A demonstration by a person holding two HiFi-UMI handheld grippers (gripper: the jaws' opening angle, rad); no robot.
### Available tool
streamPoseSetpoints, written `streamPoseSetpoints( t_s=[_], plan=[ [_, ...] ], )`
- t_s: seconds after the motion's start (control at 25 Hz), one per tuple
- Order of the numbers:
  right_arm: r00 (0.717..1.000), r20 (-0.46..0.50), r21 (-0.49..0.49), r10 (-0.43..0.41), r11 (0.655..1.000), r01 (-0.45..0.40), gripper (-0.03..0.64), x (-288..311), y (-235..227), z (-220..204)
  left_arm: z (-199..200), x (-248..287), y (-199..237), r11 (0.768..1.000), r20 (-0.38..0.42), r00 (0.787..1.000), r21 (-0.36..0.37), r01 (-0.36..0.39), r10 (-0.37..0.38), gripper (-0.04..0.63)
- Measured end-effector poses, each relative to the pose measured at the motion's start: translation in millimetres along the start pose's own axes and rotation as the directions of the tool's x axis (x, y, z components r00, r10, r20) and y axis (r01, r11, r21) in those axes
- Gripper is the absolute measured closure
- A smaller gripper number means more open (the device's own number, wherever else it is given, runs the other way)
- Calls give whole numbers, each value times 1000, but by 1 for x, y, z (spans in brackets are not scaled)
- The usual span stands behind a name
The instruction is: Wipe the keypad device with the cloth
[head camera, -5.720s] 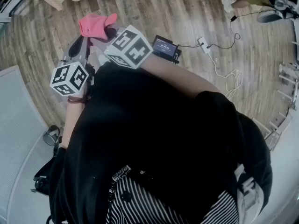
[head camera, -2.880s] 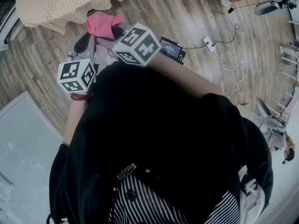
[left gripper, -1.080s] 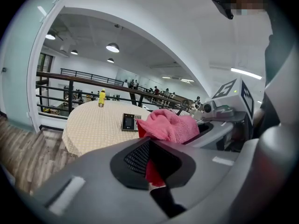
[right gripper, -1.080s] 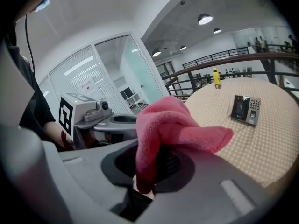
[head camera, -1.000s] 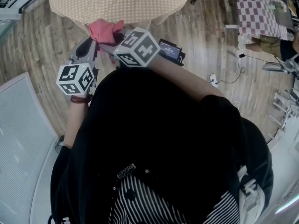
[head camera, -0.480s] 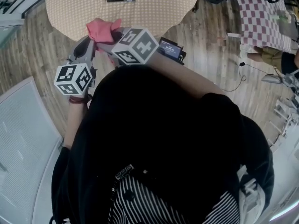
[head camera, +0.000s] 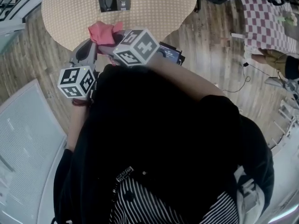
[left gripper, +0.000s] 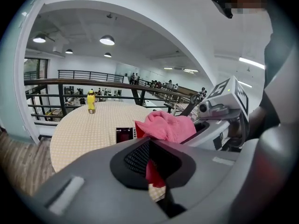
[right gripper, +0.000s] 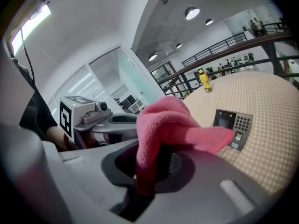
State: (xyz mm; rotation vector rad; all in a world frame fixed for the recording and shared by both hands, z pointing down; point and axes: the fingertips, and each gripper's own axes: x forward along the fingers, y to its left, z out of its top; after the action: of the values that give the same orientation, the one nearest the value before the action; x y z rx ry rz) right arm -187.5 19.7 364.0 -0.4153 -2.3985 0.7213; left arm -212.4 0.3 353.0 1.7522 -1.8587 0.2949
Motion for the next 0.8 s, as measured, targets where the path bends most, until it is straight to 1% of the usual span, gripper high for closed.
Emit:
streamPoseSetpoints(
  t_s=[0.08,0.2,0.36,0.48,0.6,0.72,0.8],
  plan=[
    [1000,3,13,8,1000,-8,554,4,-2,-2,-4,2,3,1000,-14,1000,11,-4,4,591],
    [1000,-4,10,4,1000,-4,554,12,-3,-5,-10,1,10,1000,-12,1000,-1,-4,4,591],
    [1000,-15,7,-11,1000,11,554,10,-3,-5,-9,2,7,1000,-14,1000,4,19,-19,591],
    [999,14,13,-40,999,40,554,6,-9,-1,-3,9,5,998,-12,999,29,47,-47,591],
    [997,60,30,-56,998,54,554,0,-19,13,13,20,6,996,-12,998,62,63,-62,591],
    [992,96,27,-83,996,81,554,-1,-26,29,28,27,11,990,-11,995,95,101,-101,591],
    [989,105,35,-106,994,103,554,-1,-33,33,31,35,12,985,-27,992,117,127,-125,591]
  ],
)
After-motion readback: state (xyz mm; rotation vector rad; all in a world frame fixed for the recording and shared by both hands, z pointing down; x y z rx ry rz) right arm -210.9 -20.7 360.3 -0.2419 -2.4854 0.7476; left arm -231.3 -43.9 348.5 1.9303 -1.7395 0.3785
